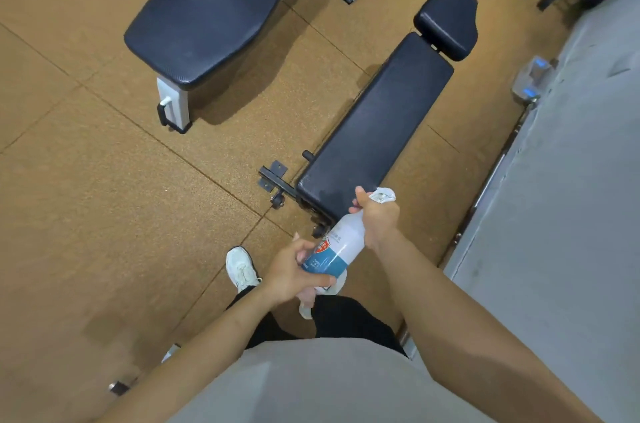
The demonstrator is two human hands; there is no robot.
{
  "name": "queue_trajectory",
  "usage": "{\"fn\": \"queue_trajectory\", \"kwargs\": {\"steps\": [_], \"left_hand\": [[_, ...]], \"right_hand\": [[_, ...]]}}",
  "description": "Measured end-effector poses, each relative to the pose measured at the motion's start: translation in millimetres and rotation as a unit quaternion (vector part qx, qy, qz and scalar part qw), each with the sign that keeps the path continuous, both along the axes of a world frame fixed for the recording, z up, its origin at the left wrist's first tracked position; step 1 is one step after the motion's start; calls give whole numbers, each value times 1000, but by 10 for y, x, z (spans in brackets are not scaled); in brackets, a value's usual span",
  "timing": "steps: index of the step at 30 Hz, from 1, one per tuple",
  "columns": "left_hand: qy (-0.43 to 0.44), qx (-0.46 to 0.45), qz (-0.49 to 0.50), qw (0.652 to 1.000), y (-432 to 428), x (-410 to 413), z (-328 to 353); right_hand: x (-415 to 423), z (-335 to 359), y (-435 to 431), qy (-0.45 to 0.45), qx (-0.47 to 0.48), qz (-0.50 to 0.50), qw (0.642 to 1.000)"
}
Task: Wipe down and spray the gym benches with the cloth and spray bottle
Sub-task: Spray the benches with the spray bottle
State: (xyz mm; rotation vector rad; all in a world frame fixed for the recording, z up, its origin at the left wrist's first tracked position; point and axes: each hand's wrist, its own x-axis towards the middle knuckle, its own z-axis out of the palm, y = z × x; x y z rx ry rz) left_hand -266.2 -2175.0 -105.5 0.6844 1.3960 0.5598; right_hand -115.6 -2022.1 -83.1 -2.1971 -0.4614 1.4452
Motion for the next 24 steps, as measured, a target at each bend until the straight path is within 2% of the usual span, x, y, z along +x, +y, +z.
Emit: {"fn": "queue_trajectory", "kwargs": {"steps": [4, 8, 12, 19, 24], "left_hand": [[-11, 8, -16, 1000, -52, -182, 35], [-14, 15, -28, 999, -13, -355, 95], [3, 27, -47, 999, 38, -530, 111], [-5, 23, -40, 999, 127, -673, 243], [18, 26, -41, 999, 192, -775, 260]], "right_hand": [[-177, 102, -57, -24, 2, -10, 1000], [-309, 188, -82, 4, 34, -1, 999], [-455, 291, -77, -31, 29, -22, 999], [-620, 378, 14, 41, 67, -12, 997], [-709, 364, 66, 33, 73, -44, 996]]}}
